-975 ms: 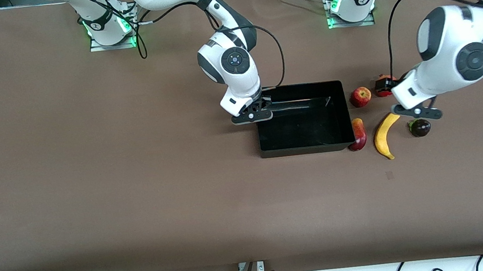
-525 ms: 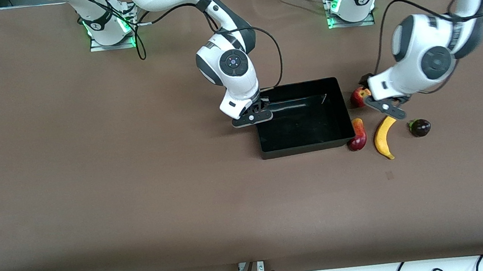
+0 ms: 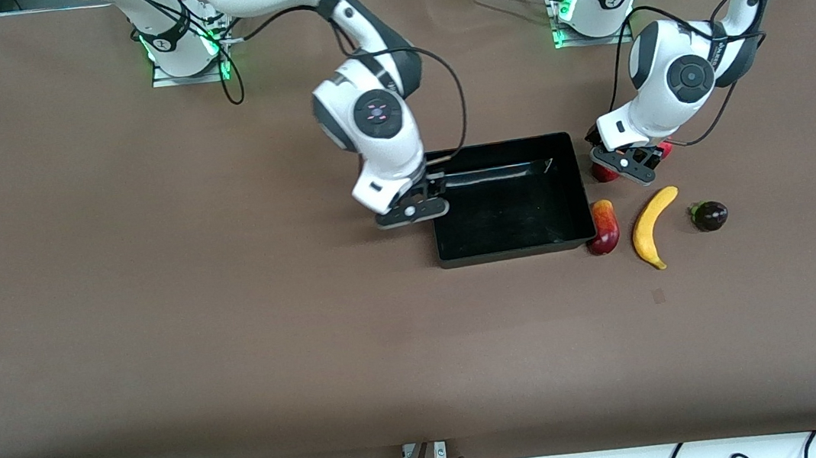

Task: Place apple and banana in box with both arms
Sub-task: 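Grasp the red apple with the left gripper while the right gripper holds the box, then lift the apple with the left gripper while the right gripper releases the box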

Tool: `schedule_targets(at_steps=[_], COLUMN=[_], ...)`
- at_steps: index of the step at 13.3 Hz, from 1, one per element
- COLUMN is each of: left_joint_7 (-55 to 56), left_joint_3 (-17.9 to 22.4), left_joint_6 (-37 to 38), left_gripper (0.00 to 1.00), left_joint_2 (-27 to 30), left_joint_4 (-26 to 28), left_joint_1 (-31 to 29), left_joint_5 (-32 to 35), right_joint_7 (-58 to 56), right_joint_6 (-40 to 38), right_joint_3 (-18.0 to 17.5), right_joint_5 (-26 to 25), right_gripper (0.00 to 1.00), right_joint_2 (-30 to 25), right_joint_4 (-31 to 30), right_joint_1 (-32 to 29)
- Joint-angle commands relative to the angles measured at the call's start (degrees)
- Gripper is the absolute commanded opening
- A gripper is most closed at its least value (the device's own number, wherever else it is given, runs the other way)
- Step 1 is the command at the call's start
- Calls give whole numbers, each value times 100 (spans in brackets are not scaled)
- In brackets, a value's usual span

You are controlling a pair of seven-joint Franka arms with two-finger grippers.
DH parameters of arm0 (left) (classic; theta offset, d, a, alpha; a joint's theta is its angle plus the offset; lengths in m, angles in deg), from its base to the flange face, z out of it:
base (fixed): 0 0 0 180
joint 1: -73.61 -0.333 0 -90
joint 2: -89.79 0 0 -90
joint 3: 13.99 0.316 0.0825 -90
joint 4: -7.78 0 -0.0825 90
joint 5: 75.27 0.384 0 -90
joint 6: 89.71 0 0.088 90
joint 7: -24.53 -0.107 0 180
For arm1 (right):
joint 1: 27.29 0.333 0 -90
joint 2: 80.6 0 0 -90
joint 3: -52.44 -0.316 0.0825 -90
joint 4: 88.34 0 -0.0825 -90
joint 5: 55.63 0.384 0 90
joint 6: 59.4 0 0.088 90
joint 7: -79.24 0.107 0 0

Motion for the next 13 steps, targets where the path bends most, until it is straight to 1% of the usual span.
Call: schedule_targets(at_steps=[1, 2, 3, 5, 6, 7, 8, 9, 10, 11, 12, 13], left_joint_7=[-137, -146, -233, -155, -137, -111, 3, 282, 781, 1456, 2046, 2513], left_joint_3=[-22, -22, -22, -22, -22, -22, -22, -31, -31, -66, -145, -172], left_joint_6=[-309, -283, -257, -100, 337, 1002, 1853, 2793, 3698, 4256, 4461, 4446], left_gripper=[87, 51, 26, 11, 10, 10, 10, 10, 10, 12, 16, 16], left_joint_2=[-226, -226, -218, -104, 45, 124, 177, 134, 30, -128, -243, -340], left_joint_4=[6, -2, -20, -99, -317, -693, -1245, -1921, -2562, -3108, -3427, -3535], left_joint_1=[-21, -29, -47, -47, -47, -47, -47, -21, 40, 128, 242, 321], left_joint_5=[-37, -37, -37, -46, -46, -89, -107, -107, -125, -168, -291, -440], right_joint_7=[-773, -958, -1256, -1732, -1760, -1786, -1925, -2075, -2155, -2199, -2225, -2234], right_joint_6=[-678, -1036, -1371, -1864, -2197, -2470, -2708, -2849, -2998, -3104, -3132, -3123], right_joint_3=[255, 518, 799, 1274, 1503, 1688, 1855, 2022, 2128, 2181, 2199, 2199], right_joint_5=[97, 123, 158, 298, 299, 247, 220, 211, 159, -33, -261, -446], right_gripper=[100, 100, 100, 100, 100, 100, 100, 100, 100, 100, 100, 100], right_joint_2=[-792, -960, -1144, -1636, -1891, -2128, -2374, -2603, -2823, -3060, -3314, -3604], right_joint_4=[-117, -109, -100, -153, -153, -161, -240, -345, -459, -591, -775, -1064], right_joint_1=[-286, -330, -347, -391, -383, -383, -383, -383, -383, -383, -383, -383])
